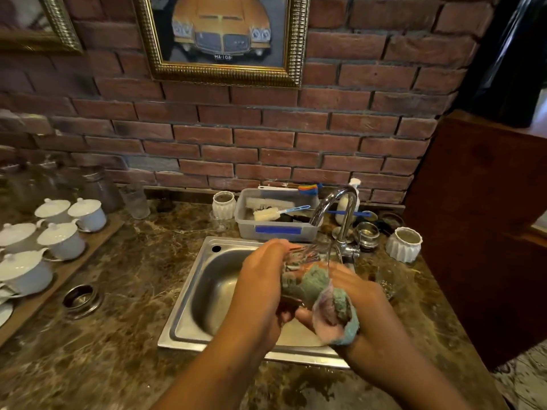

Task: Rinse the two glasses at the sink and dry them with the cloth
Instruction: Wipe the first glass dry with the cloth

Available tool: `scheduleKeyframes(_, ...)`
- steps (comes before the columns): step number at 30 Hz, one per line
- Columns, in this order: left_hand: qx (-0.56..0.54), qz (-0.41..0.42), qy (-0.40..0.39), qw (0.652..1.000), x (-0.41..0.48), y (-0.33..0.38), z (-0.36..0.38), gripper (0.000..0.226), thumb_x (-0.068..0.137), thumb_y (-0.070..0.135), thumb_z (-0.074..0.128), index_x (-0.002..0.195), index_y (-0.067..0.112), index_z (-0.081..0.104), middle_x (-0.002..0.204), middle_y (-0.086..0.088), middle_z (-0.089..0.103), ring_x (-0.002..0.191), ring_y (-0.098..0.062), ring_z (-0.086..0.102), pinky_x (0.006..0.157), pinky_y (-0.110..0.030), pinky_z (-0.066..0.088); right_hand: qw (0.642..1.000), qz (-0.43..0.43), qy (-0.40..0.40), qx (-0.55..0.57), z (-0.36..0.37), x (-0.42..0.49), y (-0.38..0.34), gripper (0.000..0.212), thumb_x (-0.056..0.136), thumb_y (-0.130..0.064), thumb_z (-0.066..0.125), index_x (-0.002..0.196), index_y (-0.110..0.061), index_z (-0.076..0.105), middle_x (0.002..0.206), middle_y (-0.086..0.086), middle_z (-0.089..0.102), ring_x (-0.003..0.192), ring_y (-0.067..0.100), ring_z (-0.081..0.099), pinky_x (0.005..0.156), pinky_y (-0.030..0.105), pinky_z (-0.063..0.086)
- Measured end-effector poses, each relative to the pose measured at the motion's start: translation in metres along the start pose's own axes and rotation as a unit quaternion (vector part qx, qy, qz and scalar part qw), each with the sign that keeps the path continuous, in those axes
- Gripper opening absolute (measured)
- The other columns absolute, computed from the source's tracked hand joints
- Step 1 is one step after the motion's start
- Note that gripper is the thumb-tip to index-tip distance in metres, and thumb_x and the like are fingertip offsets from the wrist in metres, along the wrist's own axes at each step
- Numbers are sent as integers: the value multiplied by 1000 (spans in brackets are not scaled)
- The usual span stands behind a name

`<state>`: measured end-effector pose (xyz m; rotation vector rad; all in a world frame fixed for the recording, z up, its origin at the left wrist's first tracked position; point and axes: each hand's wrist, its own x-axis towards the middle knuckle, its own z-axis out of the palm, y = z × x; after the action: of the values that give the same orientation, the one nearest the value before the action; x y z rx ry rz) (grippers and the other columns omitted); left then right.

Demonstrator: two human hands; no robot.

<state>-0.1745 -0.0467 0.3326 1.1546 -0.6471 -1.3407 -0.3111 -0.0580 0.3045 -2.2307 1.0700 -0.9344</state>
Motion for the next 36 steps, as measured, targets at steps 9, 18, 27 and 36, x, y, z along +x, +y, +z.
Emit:
scheduleKeyframes(9,358,552,-82,748,22,-25,-33,32,94,24,42,102,6,67,94,-6,66,88,-12,62,71,-25,52,685,259,-37,680,-6,-6,-10,76,54,-17,96,123,-9,65,125,25,66,115,40,65,95,55,53)
scheduleKeyframes(18,-28,-104,-45,993,10,-10,-14,33,99,33,54,87,12,75,78,-9,73,62,-21,69,57,-30,40,992,-87,-69,-56,-21,-3,-6,23,87,-31,70,109,-24,74,113,-15,68,113,0,58,92,19,50)
scheduleKeyframes(27,180,235,-6,955,6,-31,-20,32,101,28,42,88,21,70,80,-1,70,69,-17,69,42,-25,45,953,141,-38,264,-3,-14,-10,12,80,-17,78,91,-21,75,91,-13,77,87,1,70,77,15,54)
scheduleKeyframes(36,347,296,-139,879,8,-36,-35,29,96,44,43,110,31,65,103,16,66,100,-6,64,79,-21,55,867,226,-62,439,-23,-14,6,33,73,-18,83,104,-12,73,107,18,74,100,30,72,79,33,60)
